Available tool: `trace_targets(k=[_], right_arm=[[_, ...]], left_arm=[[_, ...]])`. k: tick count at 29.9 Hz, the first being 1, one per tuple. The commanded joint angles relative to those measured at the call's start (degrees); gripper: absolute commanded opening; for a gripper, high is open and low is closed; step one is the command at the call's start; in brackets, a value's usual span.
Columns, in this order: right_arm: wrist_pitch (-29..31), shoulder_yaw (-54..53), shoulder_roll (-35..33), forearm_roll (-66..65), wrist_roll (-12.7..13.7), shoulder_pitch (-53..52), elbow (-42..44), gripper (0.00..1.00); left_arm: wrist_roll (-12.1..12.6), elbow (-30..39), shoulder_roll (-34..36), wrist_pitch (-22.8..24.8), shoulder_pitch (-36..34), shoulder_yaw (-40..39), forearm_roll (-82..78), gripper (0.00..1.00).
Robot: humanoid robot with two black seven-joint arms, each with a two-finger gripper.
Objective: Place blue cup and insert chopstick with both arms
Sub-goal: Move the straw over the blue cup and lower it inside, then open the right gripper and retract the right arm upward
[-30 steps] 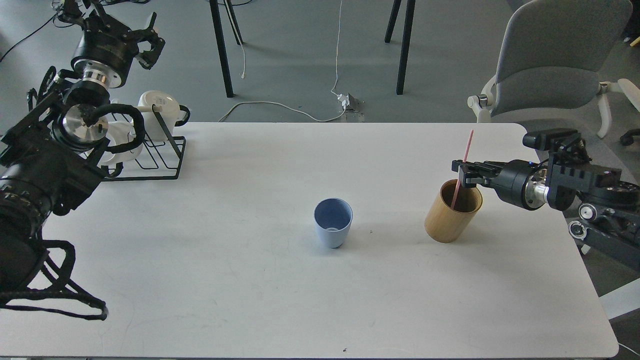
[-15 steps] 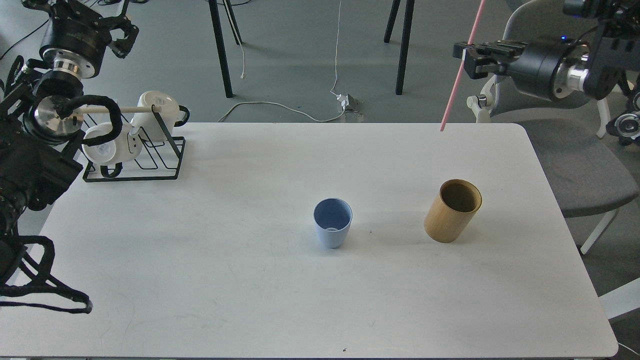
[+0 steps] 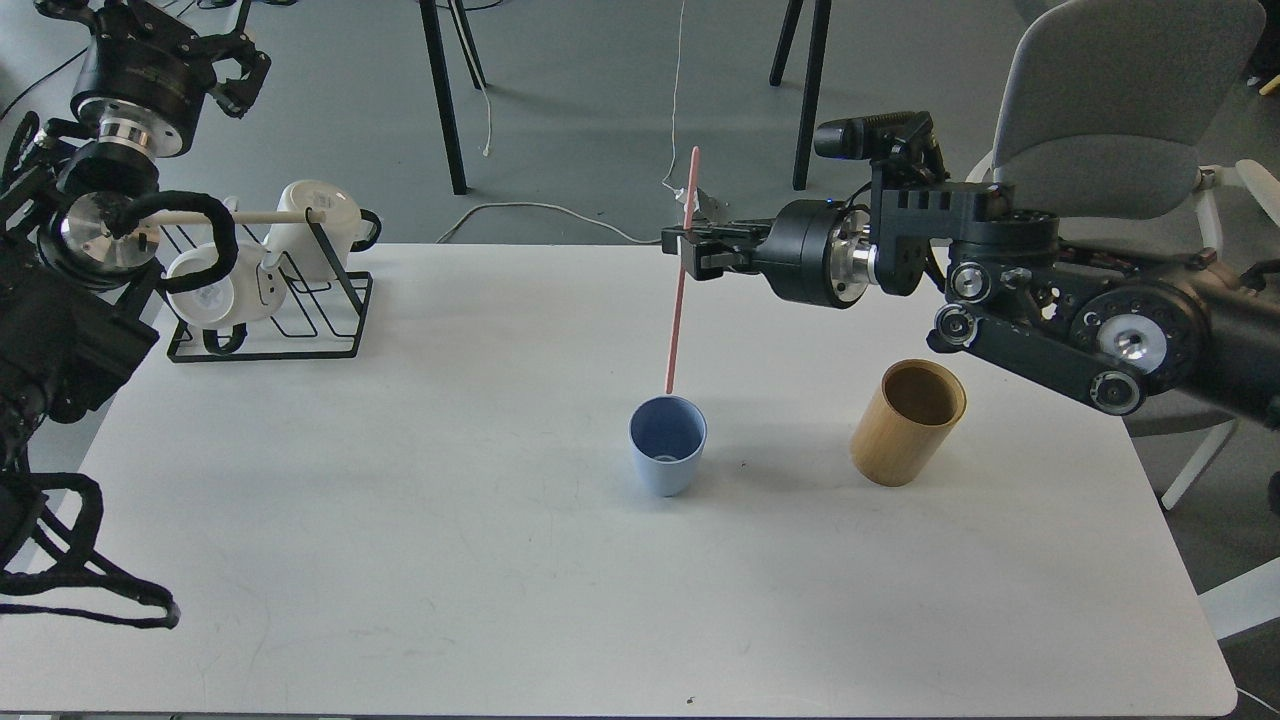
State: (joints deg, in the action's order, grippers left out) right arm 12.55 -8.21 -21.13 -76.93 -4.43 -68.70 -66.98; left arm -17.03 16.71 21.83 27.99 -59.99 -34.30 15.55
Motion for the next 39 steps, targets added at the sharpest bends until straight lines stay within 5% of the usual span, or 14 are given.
trace_targets(k=[1,11,21,26,30,39], right_arm=[[-0.07,1.26,1.97,-0.06,0.12,0.23,1.41,0.01],[-0.15,3.02,3.38,-0.06,0.12,3.3,3.35,0.03],[-0.07,3.02,4.08,-0.06,1.61,5.42,3.26,0.16],[-0.15,2.41,3.55,0.37,1.44,5.42,2.91,0.45],[-0.42,-1.36,2.59,0.99,1.09,5.15,2.82,0.92],[-0.24,-23.5,-3.39,10.8,1.17,8.14,6.15,0.99]], left_arm=[[-0.02,0.07,-0.03,0.01,0.23,0.02,0.01,0.99],[-0.1,0.07,-0.12,0.01,0.14,-0.42,0.01,0.99],[-0.1,-0.01,-0.03,0.01,-0.13,-0.42,0.01,0.99],[-0.1,0.07,0.67,0.01,-0.13,-0.33,0.01,0.99],[-0.1,0.25,1.2,0.01,-0.13,-0.33,0.01,0.99],[-0.02,0.08,1.64,0.01,0.05,-0.25,0.01,0.99]])
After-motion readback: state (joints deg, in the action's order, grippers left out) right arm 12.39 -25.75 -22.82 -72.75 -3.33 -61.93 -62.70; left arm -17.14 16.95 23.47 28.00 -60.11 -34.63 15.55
